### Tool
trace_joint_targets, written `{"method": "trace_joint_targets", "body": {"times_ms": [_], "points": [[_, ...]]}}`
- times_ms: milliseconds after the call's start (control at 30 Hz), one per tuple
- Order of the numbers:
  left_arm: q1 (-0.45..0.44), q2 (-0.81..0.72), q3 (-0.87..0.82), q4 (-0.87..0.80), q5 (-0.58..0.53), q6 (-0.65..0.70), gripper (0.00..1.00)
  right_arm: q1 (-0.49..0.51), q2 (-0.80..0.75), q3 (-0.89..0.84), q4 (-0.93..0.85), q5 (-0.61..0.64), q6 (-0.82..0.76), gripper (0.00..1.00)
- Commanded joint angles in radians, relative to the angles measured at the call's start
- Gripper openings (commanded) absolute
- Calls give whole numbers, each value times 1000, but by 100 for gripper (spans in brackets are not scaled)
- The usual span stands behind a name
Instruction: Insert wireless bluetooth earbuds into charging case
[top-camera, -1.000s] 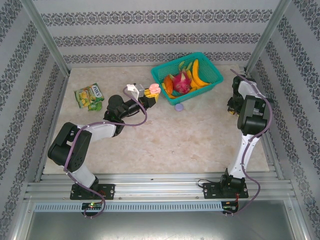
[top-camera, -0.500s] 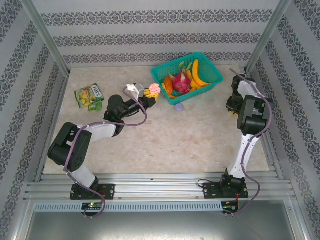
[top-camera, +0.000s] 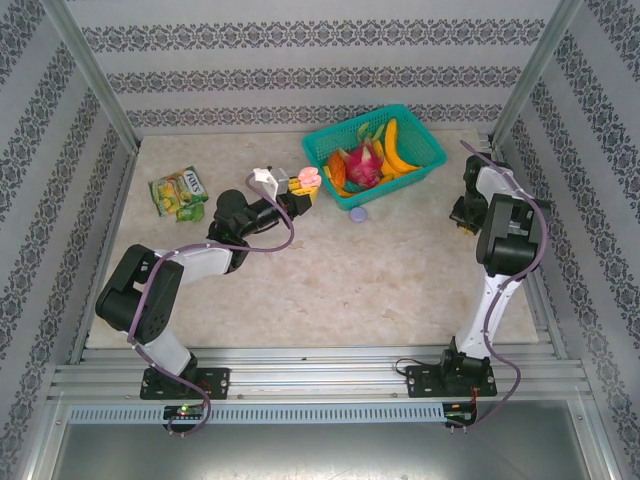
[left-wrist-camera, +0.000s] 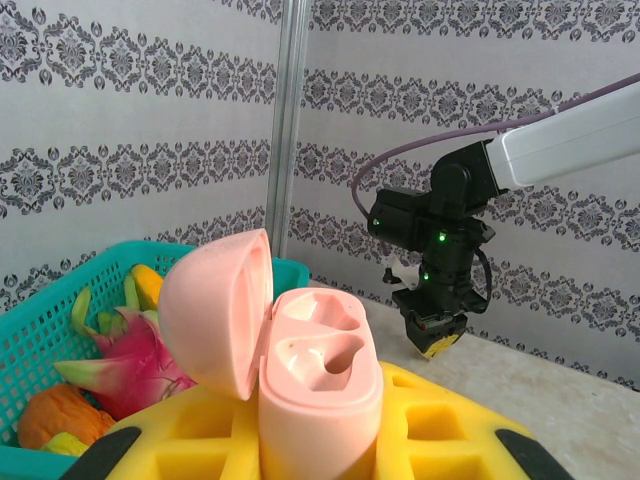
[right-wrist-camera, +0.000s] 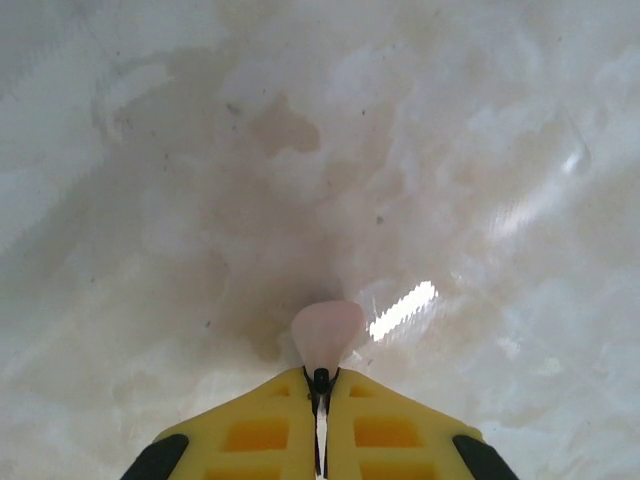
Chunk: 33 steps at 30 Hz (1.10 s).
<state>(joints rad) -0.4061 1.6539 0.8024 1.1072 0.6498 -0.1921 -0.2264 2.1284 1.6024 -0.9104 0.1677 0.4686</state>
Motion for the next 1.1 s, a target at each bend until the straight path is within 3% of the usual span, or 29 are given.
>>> {"method": "trace_joint_targets", "body": {"times_ms": [0, 300, 533, 800, 1067], "points": [[-12, -13, 11, 45, -4, -13, 0, 23, -68, -33, 20, -16, 10, 9], [-11, -19, 3, 46, -16, -3, 0, 110, -182, -146, 61, -64, 50, 9], [-12, -35, -8, 35, -39, 21, 0, 232, -300, -276, 107, -115, 104, 8], [-11, -79, -29, -4, -75, 61, 0, 484, -397, -379, 152, -136, 184, 9], [6, -200, -77, -125, -135, 132, 0, 773, -328, -357, 221, -149, 269, 9]]}}
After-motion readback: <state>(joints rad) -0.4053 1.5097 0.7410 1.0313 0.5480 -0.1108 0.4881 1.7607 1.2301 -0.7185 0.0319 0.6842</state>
